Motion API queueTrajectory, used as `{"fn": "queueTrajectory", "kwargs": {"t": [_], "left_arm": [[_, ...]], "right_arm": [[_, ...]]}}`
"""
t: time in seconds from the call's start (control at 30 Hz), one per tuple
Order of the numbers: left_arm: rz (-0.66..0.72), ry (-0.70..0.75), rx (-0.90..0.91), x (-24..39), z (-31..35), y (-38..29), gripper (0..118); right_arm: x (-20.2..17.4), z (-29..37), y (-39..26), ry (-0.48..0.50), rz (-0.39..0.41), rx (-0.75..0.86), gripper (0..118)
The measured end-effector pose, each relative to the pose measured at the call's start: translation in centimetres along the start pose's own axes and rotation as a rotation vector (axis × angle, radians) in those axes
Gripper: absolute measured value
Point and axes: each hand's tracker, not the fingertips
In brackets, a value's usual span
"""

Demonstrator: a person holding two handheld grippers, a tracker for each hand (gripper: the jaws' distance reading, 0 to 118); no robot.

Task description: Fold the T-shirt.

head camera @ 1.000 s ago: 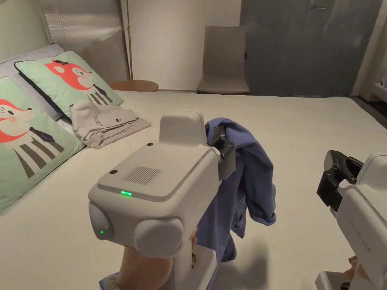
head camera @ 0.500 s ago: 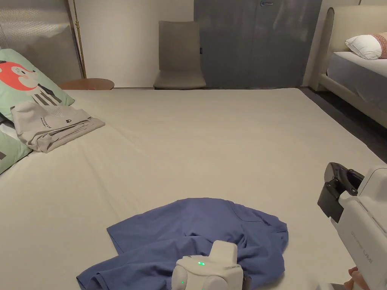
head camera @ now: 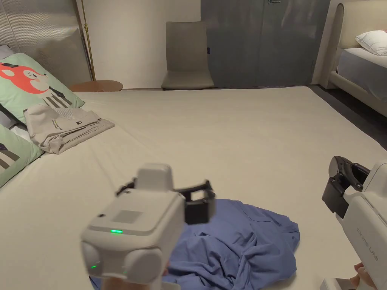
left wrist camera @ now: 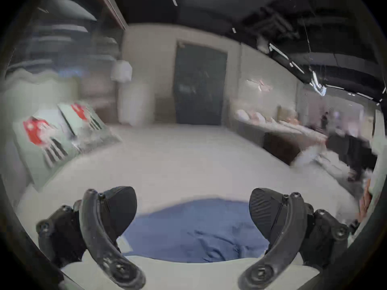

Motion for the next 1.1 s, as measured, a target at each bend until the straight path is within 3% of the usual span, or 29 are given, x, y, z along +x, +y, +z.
{"fn": "queueTrajectory", "kwargs": {"t": [0.07, 0.2, 0.23, 0.4, 0.6, 0.63, 0.67, 0.7, 0.73, 0.97, 1.07, 1.1], "left_arm": [[-0.013, 0.117, 0.129, -1.9, 2.4, 1.3, 95], [-0.042, 0.257, 0.218, -4.1, 5.0, 2.2, 4], [-0.041, 0.26, 0.225, -4.5, 5.3, 2.2, 1], [-0.063, 0.241, 0.171, -5.3, 5.1, 1.8, 0], [0.083, 0.184, -0.134, -8.3, -0.2, -3.6, 2], [0.1, 0.197, -0.209, -8.9, -1.4, -5.0, 11], [0.097, 0.21, -0.319, -9.5, -2.6, -6.4, 36], [0.1, 0.227, -0.385, -9.9, -3.5, -7.8, 82], [0.12, 0.242, -0.432, -10.4, -4.3, -9.3, 109], [0.2, 0.254, -0.653, -12.1, -6.9, -15.7, 101], [0.216, 0.258, -0.632, -11.8, -6.4, -15.7, 37], [0.219, 0.249, -0.612, -11.7, -6.1, -15.4, 25]], "right_arm": [[-0.2, 0.0, 0.0, 0.004, 0.0, 0.005, 1], [-0.7, -0.1, -0.2, 0.014, -0.005, 0.006, 1], [-0.8, -0.2, -0.2, 0.017, -0.007, 0.007, 1], [-1.3, -0.5, -0.4, 0.029, -0.007, 0.001, 1], [-1.6, -1.0, -1.4, 0.038, -0.008, -0.028, 1], [-1.6, -1.1, -1.6, 0.039, -0.005, -0.036, 1], [-1.6, -1.2, -1.9, 0.04, -0.002, -0.046, 1], [-1.6, -1.3, -2.1, 0.04, -0.001, -0.054, 1], [-1.5, -1.4, -2.4, 0.039, 0.001, -0.063, 1], [-1.3, -2.2, -4.0, 0.033, 0.004, -0.12, 1], [-1.3, -2.4, -4.7, 0.031, 0.017, -0.147, 1], [-1.3, -2.6, -5.0, 0.03, 0.02, -0.158, 1]]}}
